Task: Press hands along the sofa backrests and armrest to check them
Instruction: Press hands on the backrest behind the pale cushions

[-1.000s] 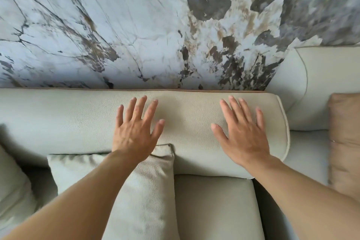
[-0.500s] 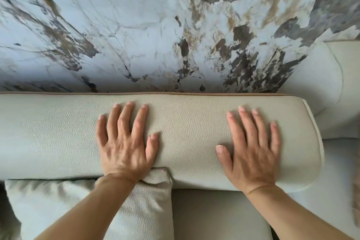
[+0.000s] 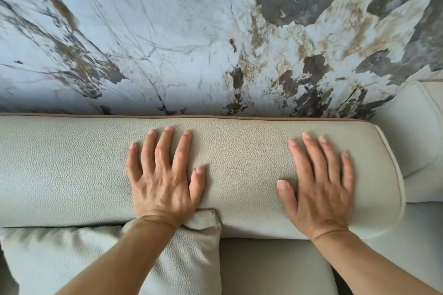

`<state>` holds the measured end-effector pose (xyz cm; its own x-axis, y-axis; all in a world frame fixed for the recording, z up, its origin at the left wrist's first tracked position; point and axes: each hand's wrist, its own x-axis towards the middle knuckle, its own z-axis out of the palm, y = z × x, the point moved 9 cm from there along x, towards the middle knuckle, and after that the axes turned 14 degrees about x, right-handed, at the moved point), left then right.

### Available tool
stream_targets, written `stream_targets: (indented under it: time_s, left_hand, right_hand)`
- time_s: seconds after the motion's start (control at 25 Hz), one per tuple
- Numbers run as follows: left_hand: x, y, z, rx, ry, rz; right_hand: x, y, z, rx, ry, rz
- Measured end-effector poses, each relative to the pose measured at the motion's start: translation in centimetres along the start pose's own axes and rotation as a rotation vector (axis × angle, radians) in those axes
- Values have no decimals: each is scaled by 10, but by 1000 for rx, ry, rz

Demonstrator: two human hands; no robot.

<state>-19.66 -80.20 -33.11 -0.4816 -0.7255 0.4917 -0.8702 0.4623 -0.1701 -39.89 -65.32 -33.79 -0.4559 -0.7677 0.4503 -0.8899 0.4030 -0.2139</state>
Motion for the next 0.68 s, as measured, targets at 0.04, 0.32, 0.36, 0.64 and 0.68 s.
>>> stream_targets:
  time_s: [0.04, 0.32, 0.36, 0.64, 0.68]
  left_hand:
    - [2, 1, 1, 0, 4, -1]
    - [24, 3, 17, -11, 8, -33]
    - [27, 4, 19, -12, 9, -34]
    - [56, 7, 39, -12, -2, -66]
    - [60, 8, 42, -8, 4, -69]
  right_hand:
    - [3, 1, 2, -2, 0, -4]
    - [34, 8, 16, -6, 28, -34]
    - [38, 9, 18, -4, 33, -42]
    - [75, 15, 37, -12, 58, -79]
    - [81, 17, 41, -11, 59, -87]
